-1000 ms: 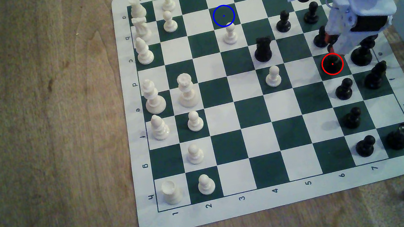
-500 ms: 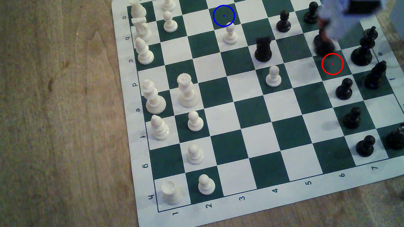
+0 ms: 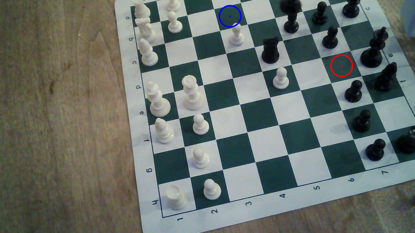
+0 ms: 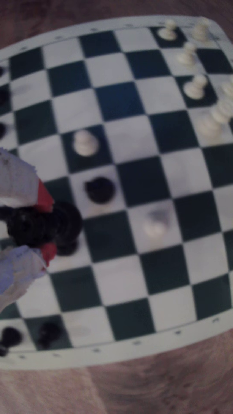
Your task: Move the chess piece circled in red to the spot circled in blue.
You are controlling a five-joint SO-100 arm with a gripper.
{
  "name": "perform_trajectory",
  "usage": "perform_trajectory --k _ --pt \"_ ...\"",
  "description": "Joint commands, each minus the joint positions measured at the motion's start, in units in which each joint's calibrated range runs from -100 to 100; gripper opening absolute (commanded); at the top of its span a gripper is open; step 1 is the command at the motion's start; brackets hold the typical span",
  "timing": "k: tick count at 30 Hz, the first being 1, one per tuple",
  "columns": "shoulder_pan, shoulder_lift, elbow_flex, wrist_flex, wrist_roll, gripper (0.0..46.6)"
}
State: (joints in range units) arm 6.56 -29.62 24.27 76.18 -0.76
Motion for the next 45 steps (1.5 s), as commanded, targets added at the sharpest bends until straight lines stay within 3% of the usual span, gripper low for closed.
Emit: perform_trajectory --k 1,13,30,45 --pt "2.1 8.9 -9.0 -5.4 0.6 0.4" --pt "5.5 23.5 -21.5 -9.1 2.1 0.5" --pt "8.4 34.4 -23.0 -15.7 3.2 0.5" --pt "7.0 38.0 -26.2 -15.2 3.0 0.3"
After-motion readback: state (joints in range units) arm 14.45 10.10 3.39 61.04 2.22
